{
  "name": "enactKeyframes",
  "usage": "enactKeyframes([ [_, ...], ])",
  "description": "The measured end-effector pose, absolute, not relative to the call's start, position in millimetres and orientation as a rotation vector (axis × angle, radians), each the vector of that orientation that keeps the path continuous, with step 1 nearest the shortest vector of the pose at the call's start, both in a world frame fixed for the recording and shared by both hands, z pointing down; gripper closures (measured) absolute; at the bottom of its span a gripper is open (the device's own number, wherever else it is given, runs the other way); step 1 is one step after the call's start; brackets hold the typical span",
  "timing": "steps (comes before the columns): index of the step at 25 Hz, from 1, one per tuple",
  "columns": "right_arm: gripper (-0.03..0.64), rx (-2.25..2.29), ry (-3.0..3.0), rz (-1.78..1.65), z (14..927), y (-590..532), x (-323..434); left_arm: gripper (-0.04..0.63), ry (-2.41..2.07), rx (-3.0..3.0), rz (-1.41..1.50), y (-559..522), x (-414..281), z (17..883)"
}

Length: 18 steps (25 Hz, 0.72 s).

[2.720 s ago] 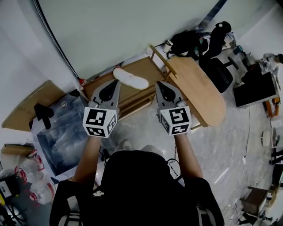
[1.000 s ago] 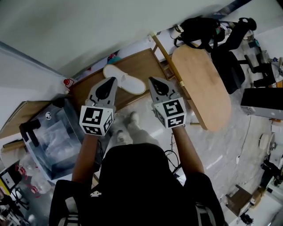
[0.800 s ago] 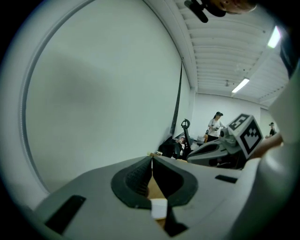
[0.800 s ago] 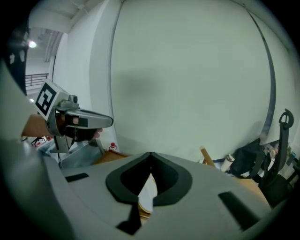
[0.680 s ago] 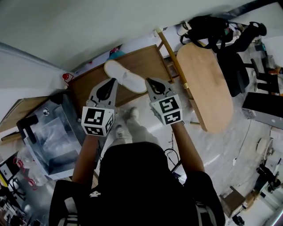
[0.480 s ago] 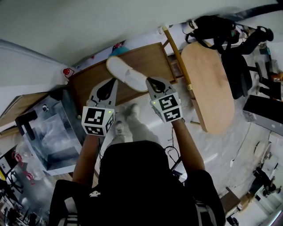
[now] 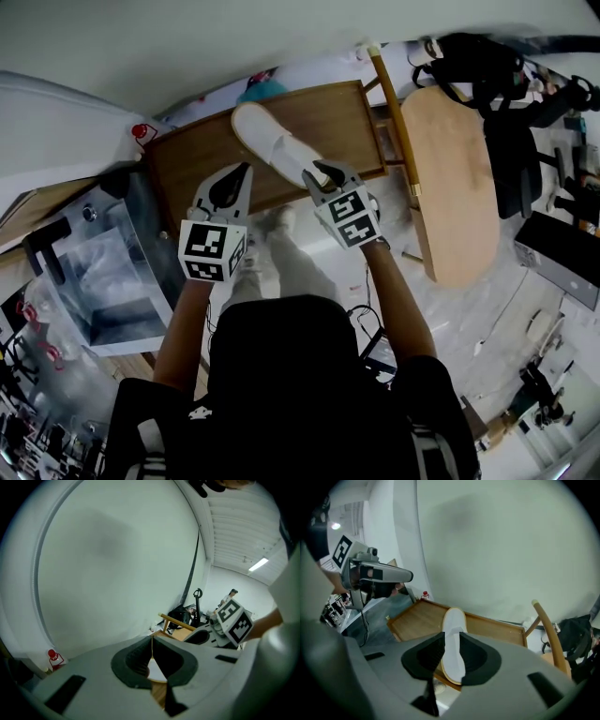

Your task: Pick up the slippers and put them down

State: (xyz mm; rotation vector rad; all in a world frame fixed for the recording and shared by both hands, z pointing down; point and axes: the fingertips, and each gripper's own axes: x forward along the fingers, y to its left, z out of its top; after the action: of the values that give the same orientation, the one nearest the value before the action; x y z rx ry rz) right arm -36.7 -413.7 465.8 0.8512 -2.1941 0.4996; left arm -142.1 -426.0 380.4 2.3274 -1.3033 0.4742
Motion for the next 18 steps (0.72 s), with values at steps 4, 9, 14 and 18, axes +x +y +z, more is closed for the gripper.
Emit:
enactKeyframes([
  [4, 0.523, 0.807, -2.163, 0.495, 488, -420, -42, 0.588, -1.312, 2.297, 0.487, -424, -149, 392],
  [9, 0.495, 0.745, -2.119, 0.487, 517, -426, -52, 0.588, -1.311, 2.270, 0.501, -421, -156, 404],
  [14, 0.474, 0.711, -2.084, 0.500, 547, -432, -58, 0.588, -1.309, 2.265, 0.505, -419, -153, 408],
  [18, 0.459, 0.692, -2.055, 0.520, 568, -434, -60, 0.589, -1.318, 2.253, 0.512, -417, -153, 412],
])
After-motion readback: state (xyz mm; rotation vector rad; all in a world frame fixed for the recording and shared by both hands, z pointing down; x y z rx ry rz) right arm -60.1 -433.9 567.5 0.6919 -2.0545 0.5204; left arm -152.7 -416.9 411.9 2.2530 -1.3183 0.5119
